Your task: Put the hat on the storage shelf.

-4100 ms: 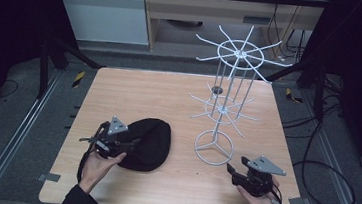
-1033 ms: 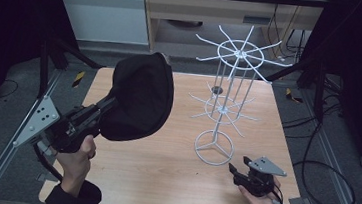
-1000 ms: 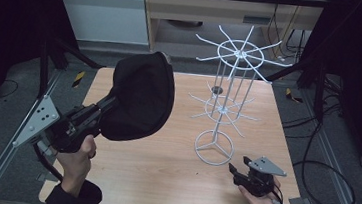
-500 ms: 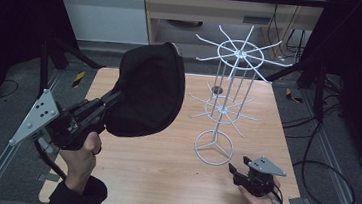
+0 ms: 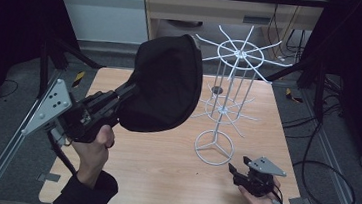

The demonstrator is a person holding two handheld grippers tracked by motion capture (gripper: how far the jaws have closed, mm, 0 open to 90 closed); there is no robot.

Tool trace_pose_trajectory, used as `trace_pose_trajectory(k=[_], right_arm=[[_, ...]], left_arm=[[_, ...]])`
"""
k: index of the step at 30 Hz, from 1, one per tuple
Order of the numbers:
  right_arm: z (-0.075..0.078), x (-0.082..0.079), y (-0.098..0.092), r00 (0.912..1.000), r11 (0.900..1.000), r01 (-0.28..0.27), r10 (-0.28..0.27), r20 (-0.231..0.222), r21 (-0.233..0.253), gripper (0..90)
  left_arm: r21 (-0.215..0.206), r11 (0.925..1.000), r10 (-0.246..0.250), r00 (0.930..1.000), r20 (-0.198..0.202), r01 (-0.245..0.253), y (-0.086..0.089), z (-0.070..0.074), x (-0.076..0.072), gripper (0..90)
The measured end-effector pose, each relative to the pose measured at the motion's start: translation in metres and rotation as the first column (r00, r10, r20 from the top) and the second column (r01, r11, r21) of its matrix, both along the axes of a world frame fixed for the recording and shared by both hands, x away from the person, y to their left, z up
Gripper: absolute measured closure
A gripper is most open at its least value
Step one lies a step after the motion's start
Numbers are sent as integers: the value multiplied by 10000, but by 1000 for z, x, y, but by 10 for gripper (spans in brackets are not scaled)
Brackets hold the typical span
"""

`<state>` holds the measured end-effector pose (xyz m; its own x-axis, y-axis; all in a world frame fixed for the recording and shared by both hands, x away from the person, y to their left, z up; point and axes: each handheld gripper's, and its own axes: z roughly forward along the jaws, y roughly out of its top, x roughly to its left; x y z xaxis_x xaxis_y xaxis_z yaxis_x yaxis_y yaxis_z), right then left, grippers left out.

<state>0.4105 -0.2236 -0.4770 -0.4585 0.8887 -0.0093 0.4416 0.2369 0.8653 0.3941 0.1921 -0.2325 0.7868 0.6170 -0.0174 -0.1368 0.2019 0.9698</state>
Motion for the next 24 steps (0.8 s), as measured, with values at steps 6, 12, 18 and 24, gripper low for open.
trace_pose_trajectory(k=[6,12,18,24], right_arm=[[0,0,0,10000,10000,-5,5,-9,8,393],[0,0,0,10000,10000,-24,24,-11,-11,392],[0,0,0,10000,10000,-45,45,-48,-10,392],[0,0,1,10000,10000,-46,46,-30,-27,392]], left_arm=[[89,9998,-172,9994,-289,175,-12,-2,12,866],[190,9985,-497,9969,-614,510,-18,-9,22,865],[341,9966,-712,9931,-936,746,-21,-17,29,863],[362,9948,-898,9885,-1213,948,-20,-26,32,861]])
